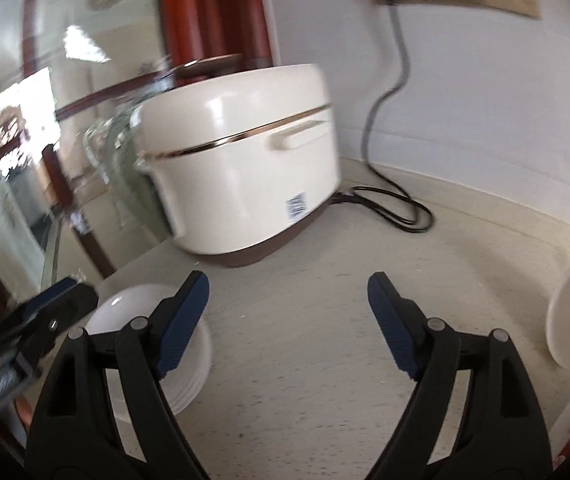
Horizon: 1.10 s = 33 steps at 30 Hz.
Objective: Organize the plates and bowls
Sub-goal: 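Move both grippers to the white bowls beside the stove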
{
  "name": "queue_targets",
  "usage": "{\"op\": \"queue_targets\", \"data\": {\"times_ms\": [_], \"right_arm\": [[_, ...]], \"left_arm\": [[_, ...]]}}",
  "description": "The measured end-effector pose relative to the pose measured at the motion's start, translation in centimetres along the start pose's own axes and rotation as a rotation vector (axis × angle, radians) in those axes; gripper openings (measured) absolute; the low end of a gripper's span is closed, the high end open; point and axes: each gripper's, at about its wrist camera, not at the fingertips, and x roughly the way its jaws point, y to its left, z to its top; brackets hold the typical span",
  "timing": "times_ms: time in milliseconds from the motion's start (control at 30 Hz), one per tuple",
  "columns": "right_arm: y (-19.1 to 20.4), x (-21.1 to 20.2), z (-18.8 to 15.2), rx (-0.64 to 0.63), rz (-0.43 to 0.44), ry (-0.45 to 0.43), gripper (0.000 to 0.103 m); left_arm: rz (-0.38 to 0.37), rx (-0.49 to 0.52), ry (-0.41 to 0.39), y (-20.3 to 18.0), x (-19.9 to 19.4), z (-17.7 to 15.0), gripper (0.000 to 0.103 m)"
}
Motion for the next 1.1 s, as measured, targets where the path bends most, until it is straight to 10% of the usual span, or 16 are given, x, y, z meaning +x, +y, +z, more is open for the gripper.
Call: {"op": "queue_targets", "data": {"times_ms": [533,1100], "right_arm": [[-10.2,-7.1,1.7,0.129,-0.197,0.036,0.086],[-23.9,-12.8,0.9,0.183,-0.467,0.022,0.092]], "left_arm": [[-0.307,0.016,0.064,-11.3,4.3,1.8,0.074],[-0.507,-0.051,0.385,-22.6,16.7,-2.0,0.074]]}}
